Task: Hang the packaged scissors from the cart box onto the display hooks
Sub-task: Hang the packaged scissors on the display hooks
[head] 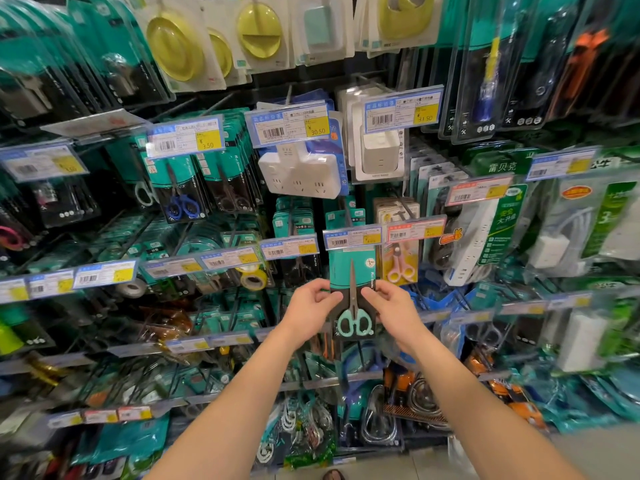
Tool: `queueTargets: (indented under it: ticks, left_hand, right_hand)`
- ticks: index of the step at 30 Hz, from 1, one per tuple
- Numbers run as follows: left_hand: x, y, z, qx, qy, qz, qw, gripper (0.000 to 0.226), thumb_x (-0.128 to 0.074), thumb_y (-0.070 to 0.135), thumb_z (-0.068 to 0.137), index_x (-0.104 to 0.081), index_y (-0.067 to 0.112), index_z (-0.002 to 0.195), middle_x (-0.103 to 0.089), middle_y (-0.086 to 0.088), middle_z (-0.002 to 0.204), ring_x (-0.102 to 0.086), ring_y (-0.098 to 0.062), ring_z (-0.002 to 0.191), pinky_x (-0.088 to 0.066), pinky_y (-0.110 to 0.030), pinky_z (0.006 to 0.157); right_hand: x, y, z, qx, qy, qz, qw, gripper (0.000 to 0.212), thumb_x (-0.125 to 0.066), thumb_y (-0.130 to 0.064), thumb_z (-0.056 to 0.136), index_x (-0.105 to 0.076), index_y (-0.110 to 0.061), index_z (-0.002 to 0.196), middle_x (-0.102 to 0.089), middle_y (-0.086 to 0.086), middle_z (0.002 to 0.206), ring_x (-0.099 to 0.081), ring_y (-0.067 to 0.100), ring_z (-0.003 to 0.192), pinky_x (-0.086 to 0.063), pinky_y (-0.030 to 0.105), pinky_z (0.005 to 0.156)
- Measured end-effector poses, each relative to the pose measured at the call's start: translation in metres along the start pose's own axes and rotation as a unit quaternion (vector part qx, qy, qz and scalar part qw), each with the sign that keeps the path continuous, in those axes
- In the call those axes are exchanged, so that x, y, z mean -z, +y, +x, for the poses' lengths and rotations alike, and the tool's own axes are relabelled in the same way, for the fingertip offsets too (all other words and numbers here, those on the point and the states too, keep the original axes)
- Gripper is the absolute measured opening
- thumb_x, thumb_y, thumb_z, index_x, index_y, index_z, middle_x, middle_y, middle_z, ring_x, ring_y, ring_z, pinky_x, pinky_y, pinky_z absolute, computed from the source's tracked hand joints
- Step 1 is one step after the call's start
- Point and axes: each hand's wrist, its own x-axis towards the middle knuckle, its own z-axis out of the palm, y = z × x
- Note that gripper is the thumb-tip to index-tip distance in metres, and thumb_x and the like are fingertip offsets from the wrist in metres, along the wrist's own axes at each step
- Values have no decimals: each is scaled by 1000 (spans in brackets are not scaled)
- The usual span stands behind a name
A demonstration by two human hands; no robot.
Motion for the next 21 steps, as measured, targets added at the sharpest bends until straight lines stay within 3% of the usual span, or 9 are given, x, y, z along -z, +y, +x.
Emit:
queueTargets:
  ticks: [4, 6, 9, 14, 17, 19, 21]
  left_hand:
    - [-1, 4, 5, -6, 8, -13, 1000, 14, -64, 17, 100, -70, 14, 112, -80, -5, 93, -76, -19, 87, -60, -34, 78]
    - [-3, 3, 6, 1, 18, -18, 1000, 14, -64, 17, 100, -70, 14, 112, -80, -6, 92, -76, -18, 83, -57, -29, 71]
    - [-5, 5, 9, 0, 31, -17, 999, 11, -65, 20, 100, -70, 19, 110, -80, -4, 92, -75, -15, 83, -56, -26, 73]
    - [-8, 9, 18, -3, 39, -10, 999, 15, -65, 23, 100, -70, 20, 114, -80, -1, 89, -76, -14, 83, -60, -32, 79]
    - [-9, 8, 27, 18, 74, 17, 997, 22, -66, 22, 99, -65, 11, 118, -76, 1, 82, -70, -8, 72, -55, -26, 73]
    - [-10, 6, 35, 34, 96, 39, 994, 36, -68, 28, 97, -61, 13, 130, -75, -4, 85, -66, -12, 77, -55, -31, 79]
    - [-10, 4, 41, 48, 106, 48, 992, 45, -69, 31, 96, -58, 13, 136, -75, -5, 92, -68, -17, 89, -54, -36, 90]
  right_hand:
    - [0, -2, 7, 12, 12, 15, 1000, 16, -60, -20, 101, -74, -16, 108, -78, 1, 103, -74, 21, 97, -60, 45, 87]
    - [0, -1, 10, 8, 21, 14, 1000, 15, -61, -20, 101, -74, -17, 106, -78, 0, 102, -74, 22, 98, -58, 49, 91]
    - [0, -1, 13, 2, 28, 16, 999, 15, -62, -22, 100, -75, -18, 106, -78, 0, 105, -73, 23, 101, -56, 52, 95]
    - [-1, -10, 18, 2, 46, 18, 999, 16, -63, -24, 99, -73, -15, 107, -78, 3, 101, -74, 22, 96, -59, 44, 89]
    - [-4, -7, 13, -29, 57, 7, 998, 25, -64, -31, 98, -67, -7, 105, -75, 4, 96, -71, 22, 93, -55, 39, 84]
    - [-4, 2, 5, -55, 46, -1, 997, 30, -63, -31, 99, -59, -2, 95, -59, 0, 79, -58, 18, 76, -43, 32, 73]
    - [-4, 10, 5, -63, 49, -10, 997, 33, -62, -32, 99, -59, 1, 94, -45, 13, 74, -45, 17, 71, -34, 30, 66]
